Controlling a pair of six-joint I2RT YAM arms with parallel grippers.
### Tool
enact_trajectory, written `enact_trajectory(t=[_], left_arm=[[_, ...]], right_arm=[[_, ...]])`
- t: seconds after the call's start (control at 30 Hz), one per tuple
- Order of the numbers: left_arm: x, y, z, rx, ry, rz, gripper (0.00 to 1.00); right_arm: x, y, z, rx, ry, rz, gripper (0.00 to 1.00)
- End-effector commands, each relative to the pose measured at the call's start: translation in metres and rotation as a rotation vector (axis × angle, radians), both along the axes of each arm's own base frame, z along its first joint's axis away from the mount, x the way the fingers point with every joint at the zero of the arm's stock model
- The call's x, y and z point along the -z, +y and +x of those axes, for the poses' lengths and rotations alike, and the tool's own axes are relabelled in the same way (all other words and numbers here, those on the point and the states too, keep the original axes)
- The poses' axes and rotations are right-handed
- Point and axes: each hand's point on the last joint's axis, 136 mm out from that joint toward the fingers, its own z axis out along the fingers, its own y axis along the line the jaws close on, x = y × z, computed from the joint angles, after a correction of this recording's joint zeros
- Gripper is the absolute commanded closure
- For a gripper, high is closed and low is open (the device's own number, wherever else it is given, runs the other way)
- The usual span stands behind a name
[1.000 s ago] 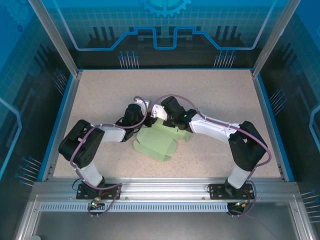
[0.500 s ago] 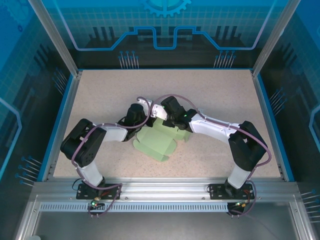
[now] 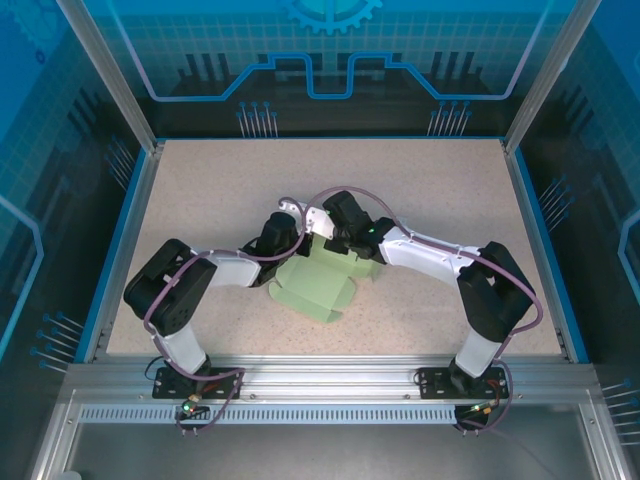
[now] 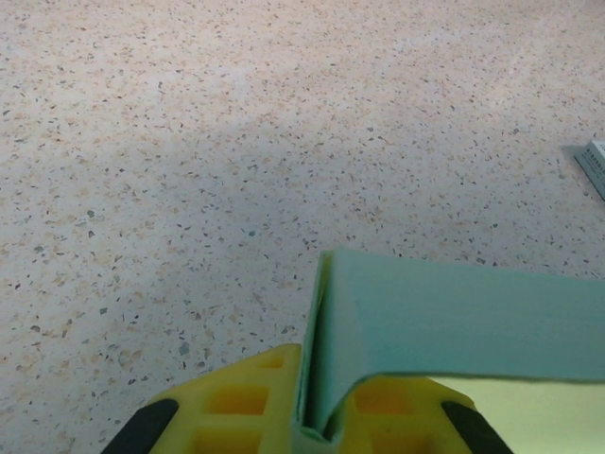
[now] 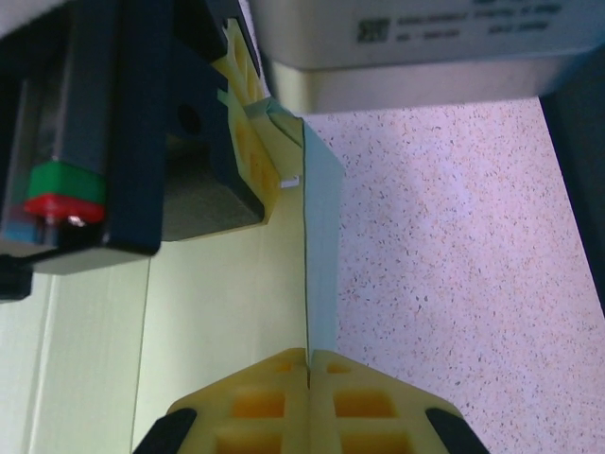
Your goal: Fold the paper box
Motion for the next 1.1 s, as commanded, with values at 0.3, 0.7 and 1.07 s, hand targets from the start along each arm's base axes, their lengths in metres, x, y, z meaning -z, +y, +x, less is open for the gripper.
enact_trajectory(t=[0.3, 0.7, 1.07], left_arm=[[-0.011, 0.010, 0.003, 0.005, -0.052, -0.051, 0.69], [-0.014, -0.004, -0.019, 0.112, 0.004, -0.112, 0.47], [0.013, 0.006, -0.038, 0.134, 0.115, -0.085, 0.41]], right_arm=[[-0.005, -0.009, -0.009, 0.024, 0.034, 0.007, 1.00], [-0.012, -0.010, 0.000, 0.045, 0.015, 0.009, 1.00], [-0.019, -0.011, 0.004, 0.043, 0.001, 0.011, 1.00]])
